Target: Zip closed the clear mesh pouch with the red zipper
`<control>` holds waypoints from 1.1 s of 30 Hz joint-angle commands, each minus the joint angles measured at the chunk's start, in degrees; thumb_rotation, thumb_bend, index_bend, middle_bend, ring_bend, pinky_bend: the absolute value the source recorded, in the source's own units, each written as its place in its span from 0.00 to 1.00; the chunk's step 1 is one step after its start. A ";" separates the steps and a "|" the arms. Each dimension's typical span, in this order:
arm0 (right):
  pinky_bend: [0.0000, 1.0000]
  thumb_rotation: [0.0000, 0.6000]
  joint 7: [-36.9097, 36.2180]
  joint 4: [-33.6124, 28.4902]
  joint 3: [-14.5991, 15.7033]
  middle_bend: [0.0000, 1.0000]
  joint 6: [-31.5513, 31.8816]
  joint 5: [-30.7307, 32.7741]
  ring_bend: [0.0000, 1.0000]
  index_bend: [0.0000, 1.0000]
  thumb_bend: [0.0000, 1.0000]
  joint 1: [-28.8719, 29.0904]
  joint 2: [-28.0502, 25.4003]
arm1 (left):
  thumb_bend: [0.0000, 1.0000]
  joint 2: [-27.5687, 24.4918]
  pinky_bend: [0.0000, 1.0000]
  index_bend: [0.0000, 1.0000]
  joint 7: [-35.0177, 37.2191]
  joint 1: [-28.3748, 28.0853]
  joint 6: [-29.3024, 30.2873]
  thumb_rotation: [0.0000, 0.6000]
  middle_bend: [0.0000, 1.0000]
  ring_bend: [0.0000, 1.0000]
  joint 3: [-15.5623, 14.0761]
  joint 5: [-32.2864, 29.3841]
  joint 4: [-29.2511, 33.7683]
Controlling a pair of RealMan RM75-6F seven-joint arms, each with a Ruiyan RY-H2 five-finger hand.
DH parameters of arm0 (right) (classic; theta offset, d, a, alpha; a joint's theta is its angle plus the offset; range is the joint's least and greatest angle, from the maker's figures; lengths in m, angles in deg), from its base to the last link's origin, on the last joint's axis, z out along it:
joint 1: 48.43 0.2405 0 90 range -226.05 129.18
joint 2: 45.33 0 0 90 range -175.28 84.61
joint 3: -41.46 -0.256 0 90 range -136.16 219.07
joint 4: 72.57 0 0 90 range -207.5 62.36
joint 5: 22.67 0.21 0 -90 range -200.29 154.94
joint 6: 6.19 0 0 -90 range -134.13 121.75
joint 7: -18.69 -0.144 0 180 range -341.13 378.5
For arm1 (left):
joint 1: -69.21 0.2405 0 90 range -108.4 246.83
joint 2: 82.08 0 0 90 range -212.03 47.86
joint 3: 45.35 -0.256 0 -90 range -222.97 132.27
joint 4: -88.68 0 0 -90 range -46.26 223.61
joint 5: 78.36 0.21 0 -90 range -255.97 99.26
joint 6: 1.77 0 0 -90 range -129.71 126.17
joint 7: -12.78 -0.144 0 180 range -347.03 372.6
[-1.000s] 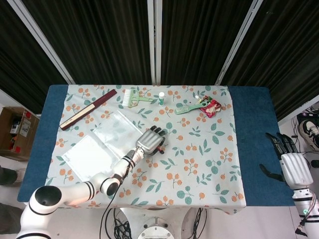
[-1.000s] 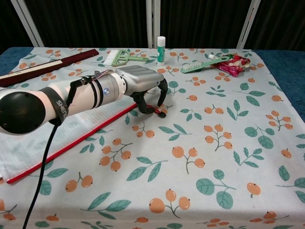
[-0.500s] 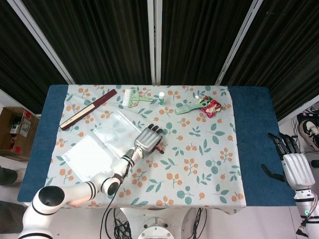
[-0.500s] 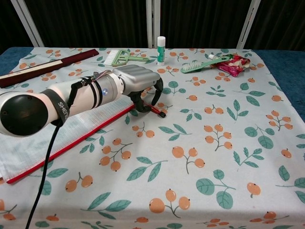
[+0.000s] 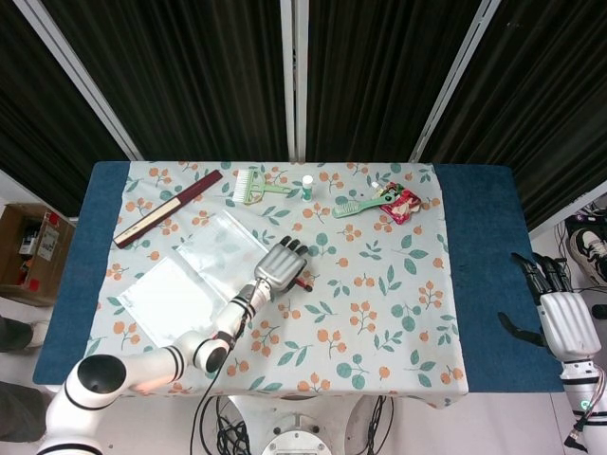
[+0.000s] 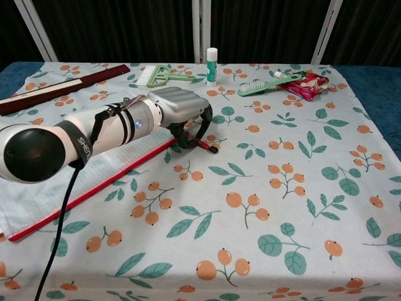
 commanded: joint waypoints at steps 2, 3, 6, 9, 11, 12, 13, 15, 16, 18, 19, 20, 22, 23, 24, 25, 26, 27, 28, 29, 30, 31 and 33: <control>0.04 1.00 0.00 -0.01 0.01 0.14 0.08 -0.08 0.00 0.02 0.18 -0.05 0.02 | 0.36 0.09 0.14 0.59 -0.18 0.07 0.16 1.00 0.19 0.12 -0.19 -0.17 -0.19; 0.04 1.00 -0.03 -0.05 0.02 0.14 0.15 -0.14 0.00 0.02 0.18 -0.07 0.02 | 0.37 0.11 0.14 0.60 -0.19 0.13 0.23 1.00 0.19 0.12 -0.27 -0.21 -0.21; 0.04 1.00 0.03 -0.08 -0.01 0.14 0.39 -0.28 0.00 0.02 0.18 -0.14 0.02 | 0.38 0.22 0.14 0.61 0.29 0.53 1.11 1.00 0.19 0.12 -0.34 0.06 -0.14; 0.04 1.00 0.04 -0.14 -0.03 0.14 0.71 -0.47 0.00 0.02 0.18 -0.23 0.02 | 0.42 0.08 0.14 0.61 1.19 1.48 3.56 1.00 0.19 0.12 -0.46 1.22 0.66; 0.04 1.00 -0.02 -0.14 -0.06 0.14 1.01 -0.71 0.00 0.02 0.18 -0.28 0.05 | 0.44 -0.27 0.14 0.61 2.11 2.77 6.81 1.00 0.19 0.12 -0.61 2.67 2.01; 0.04 1.00 -0.09 -0.14 -0.09 0.14 1.16 -0.88 0.00 0.02 0.18 -0.27 0.05 | 0.44 -0.61 0.14 0.61 2.62 3.70 8.93 1.00 0.19 0.12 -0.74 3.53 3.16; 0.04 1.00 -0.14 -0.12 -0.12 0.14 1.24 -1.01 0.00 0.02 0.18 -0.23 0.07 | 0.44 -0.91 0.14 0.61 2.99 4.50 10.74 1.00 0.19 0.12 -0.82 4.19 4.17; 0.04 1.00 -0.28 -0.07 -0.21 0.14 1.36 -1.32 0.00 0.02 0.18 -0.09 0.14 | 0.44 -1.50 0.14 0.61 3.34 6.28 14.91 1.00 0.20 0.12 -1.04 5.63 6.39; 0.04 1.00 -0.37 -0.08 -0.25 0.14 1.38 -1.63 0.00 0.02 0.18 0.07 0.15 | 0.44 -1.98 0.14 0.62 3.45 7.69 18.01 1.00 0.20 0.12 -1.27 6.63 8.19; 0.04 1.00 -0.44 -0.15 -0.38 0.14 1.37 -2.17 0.00 0.02 0.18 0.43 0.10 | 0.43 -2.65 0.14 0.62 3.66 10.04 23.04 1.00 0.22 0.12 -1.57 8.14 11.29; 0.04 1.00 -0.44 -0.26 -0.52 0.14 1.35 -2.63 0.00 0.02 0.18 0.77 0.04 | 0.43 -3.04 0.14 0.62 3.73 11.64 26.40 1.00 0.23 0.13 -1.78 9.16 13.45; 0.04 1.00 -0.45 -0.42 -0.62 0.14 1.25 -3.02 0.00 0.02 0.18 1.10 -0.03 | 0.43 -3.31 0.14 0.63 3.60 12.79 28.75 1.00 0.24 0.14 -2.06 9.96 14.98; 0.04 1.00 -0.54 -1.00 -0.91 0.14 0.67 -4.08 0.00 0.02 0.18 2.17 -0.33 | 0.43 -3.74 0.15 0.64 2.67 15.22 33.96 1.00 0.28 0.18 -2.53 11.72 18.08; 0.04 1.00 -0.49 -1.33 -1.07 0.14 0.32 -4.60 0.00 0.02 0.18 2.73 -0.51 | 0.43 -3.82 0.16 0.64 2.17 16.21 36.04 1.00 0.30 0.20 -2.70 12.41 19.24; 0.04 1.00 -0.30 -1.71 -1.24 0.14 -0.09 -5.11 0.00 0.03 0.18 3.35 -0.73 | 0.43 -3.86 0.18 0.65 1.79 17.14 37.96 1.00 0.34 0.23 -2.83 13.05 20.37; 0.04 1.00 0.10 -2.35 -1.55 0.14 -0.68 -5.81 0.00 0.03 0.18 4.27 -1.03 | 0.43 -3.93 0.21 0.66 1.33 18.34 40.28 1.00 0.36 0.26 -2.99 13.83 21.87; 0.04 1.00 0.35 -2.92 -1.81 0.14 -1.15 -6.38 0.00 0.03 0.18 5.02 -1.26 | 0.43 -4.04 0.24 0.67 0.98 19.18 41.88 1.00 0.39 0.29 -3.13 14.43 22.96; 0.04 1.00 0.52 -3.81 -2.18 0.14 -1.94 -7.11 0.00 0.03 0.18 6.14 -1.61 | 0.43 -4.29 0.29 0.68 0.34 20.22 43.77 1.00 0.42 0.33 -3.32 15.20 24.36; 0.04 1.00 0.59 -4.53 -2.50 0.14 -2.64 -7.65 0.00 0.03 0.18 7.07 -1.88 | 0.43 -4.51 0.32 0.68 -0.14 20.98 45.13 1.00 0.45 0.36 -3.49 15.81 25.44; 0.04 1.00 0.61 -5.25 -2.87 0.14 -3.44 -8.17 0.00 0.03 0.18 8.10 -2.12 | 0.43 -4.72 0.35 0.68 -0.48 21.72 46.47 1.00 0.47 0.38 -3.63 16.46 26.53; 0.04 1.00 0.44 -6.20 -3.43 0.14 -4.73 -8.73 0.00 0.03 0.18 9.63 -2.37 | 0.43 -4.98 0.39 0.69 -0.85 22.70 48.24 1.00 0.50 0.41 -3.83 17.41 27.90; 0.04 1.00 0.34 -6.87 -3.88 0.14 -5.86 -9.03 0.00 0.04 0.18 10.87 -2.51 | 0.43 -5.16 0.41 0.69 -1.12 23.41 49.51 1.00 0.52 0.44 -3.99 18.13 28.85; 0.04 1.00 0.61 -8.33 -4.98 0.14 -9.11 -9.44 0.00 0.04 0.18 14.02 -2.74 | 0.43 -5.53 0.47 0.70 -1.77 24.97 52.01 1.00 0.59 0.52 -4.40 19.62 30.93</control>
